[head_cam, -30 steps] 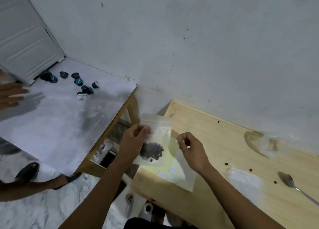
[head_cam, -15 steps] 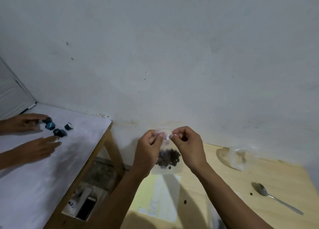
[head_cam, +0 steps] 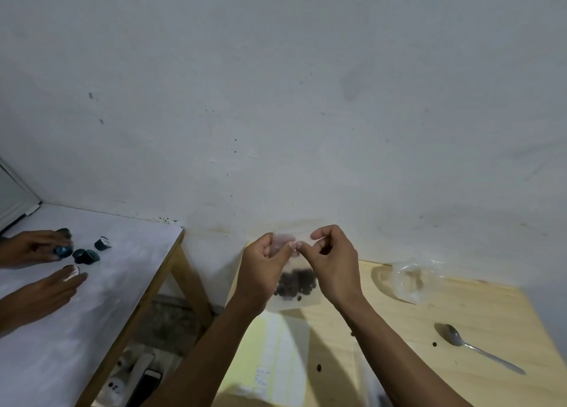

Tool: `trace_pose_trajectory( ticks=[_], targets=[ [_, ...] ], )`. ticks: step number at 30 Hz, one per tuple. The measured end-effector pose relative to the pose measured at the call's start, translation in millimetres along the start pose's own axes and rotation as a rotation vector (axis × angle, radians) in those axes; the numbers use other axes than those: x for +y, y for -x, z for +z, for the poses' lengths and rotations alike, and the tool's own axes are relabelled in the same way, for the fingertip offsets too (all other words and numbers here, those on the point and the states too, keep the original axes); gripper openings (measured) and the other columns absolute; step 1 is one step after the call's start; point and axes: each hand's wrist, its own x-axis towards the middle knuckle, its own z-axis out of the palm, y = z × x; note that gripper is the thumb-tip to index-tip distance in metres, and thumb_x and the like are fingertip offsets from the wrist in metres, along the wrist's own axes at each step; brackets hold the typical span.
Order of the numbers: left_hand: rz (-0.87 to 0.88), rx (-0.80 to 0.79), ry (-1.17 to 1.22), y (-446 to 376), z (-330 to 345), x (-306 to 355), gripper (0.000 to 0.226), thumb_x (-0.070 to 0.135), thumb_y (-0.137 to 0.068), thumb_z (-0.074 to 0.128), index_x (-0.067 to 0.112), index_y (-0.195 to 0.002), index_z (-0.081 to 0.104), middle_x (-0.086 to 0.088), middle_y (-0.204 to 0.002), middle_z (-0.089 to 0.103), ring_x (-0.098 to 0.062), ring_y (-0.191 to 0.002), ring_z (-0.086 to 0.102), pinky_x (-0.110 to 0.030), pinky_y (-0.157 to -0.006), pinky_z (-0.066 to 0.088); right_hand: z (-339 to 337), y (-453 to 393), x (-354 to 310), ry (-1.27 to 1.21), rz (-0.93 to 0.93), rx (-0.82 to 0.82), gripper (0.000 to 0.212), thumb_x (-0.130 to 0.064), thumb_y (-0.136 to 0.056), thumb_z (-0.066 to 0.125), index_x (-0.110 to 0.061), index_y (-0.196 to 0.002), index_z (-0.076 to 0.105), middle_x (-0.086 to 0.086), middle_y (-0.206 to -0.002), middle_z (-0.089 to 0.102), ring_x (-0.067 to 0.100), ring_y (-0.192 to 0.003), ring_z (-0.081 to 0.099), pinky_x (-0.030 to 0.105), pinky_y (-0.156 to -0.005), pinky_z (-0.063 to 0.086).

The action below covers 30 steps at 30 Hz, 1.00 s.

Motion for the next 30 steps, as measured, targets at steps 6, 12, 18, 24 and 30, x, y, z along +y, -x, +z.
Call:
trace_pose_trajectory(
  ticks=[6, 12, 18, 24, 30],
  targets=[
    [0.012, -0.017, -0.026, -5, 3, -3, 0.005, 0.016, -0.092, 0.067, 0.016, -0.091, 0.072, -0.004, -0.079, 0.074, -0.019, -0.072, 0.066, -0.031, -0.074, 0.051, -7, -4, 5, -0.115, 0.148, -0.001, 0.066, -0.033, -0.067, 0.088, -0.026, -0.118, 0.047, -0.005, -0.099, 0.059, 0.009, -0.091, 0.059, 0.028, -0.079, 0.049],
    [-0.039, -0.018, 0.007, -8, 2, -11, 0.007, 0.012, -0.091, 0.067, 0.006, -0.090, 0.070, -0.007, -0.077, 0.073, -0.011, -0.069, 0.065, -0.026, -0.071, 0.051, -8, -9, 10, -0.171, 0.189, -0.062, 0.042, -0.016, -0.081, 0.078, -0.026, -0.115, 0.054, -0.006, -0.070, 0.051, 0.007, -0.061, 0.052, 0.020, -0.065, 0.042],
    [-0.114, -0.004, 0.061, -21, -7, -26, 0.014, 0.001, -0.092, 0.061, 0.002, -0.080, 0.069, -0.012, -0.096, 0.071, -0.013, -0.075, 0.065, -0.021, -0.067, 0.049, -2, -5, 24, -0.131, 0.190, -0.191, 0.045, -0.010, -0.093, 0.060, -0.028, -0.131, 0.043, 0.007, -0.082, 0.062, 0.015, -0.075, 0.064, 0.026, -0.072, 0.050],
    [-0.268, 0.011, 0.042, -46, -27, -57, 0.007, 0.006, -0.091, 0.061, 0.009, -0.096, 0.065, -0.008, -0.098, 0.071, -0.019, -0.085, 0.067, -0.024, -0.071, 0.051, 11, 14, 74, -0.129, 0.252, -0.369, 0.080, -0.006, -0.092, 0.065, -0.049, -0.144, 0.022, 0.008, -0.084, 0.059, 0.016, -0.068, 0.060, 0.025, -0.064, 0.049],
    [-0.470, -0.250, -0.163, -46, -24, -113, 0.056, -0.001, -0.083, 0.069, 0.033, -0.122, 0.046, -0.005, -0.091, 0.071, -0.018, -0.080, 0.067, -0.027, -0.064, 0.053, 28, 2, 127, -0.058, 0.402, -0.194, 0.072, -0.002, -0.091, 0.063, -0.032, -0.149, 0.033, 0.009, -0.084, 0.060, 0.018, -0.071, 0.064, 0.027, -0.068, 0.052]
  ],
)
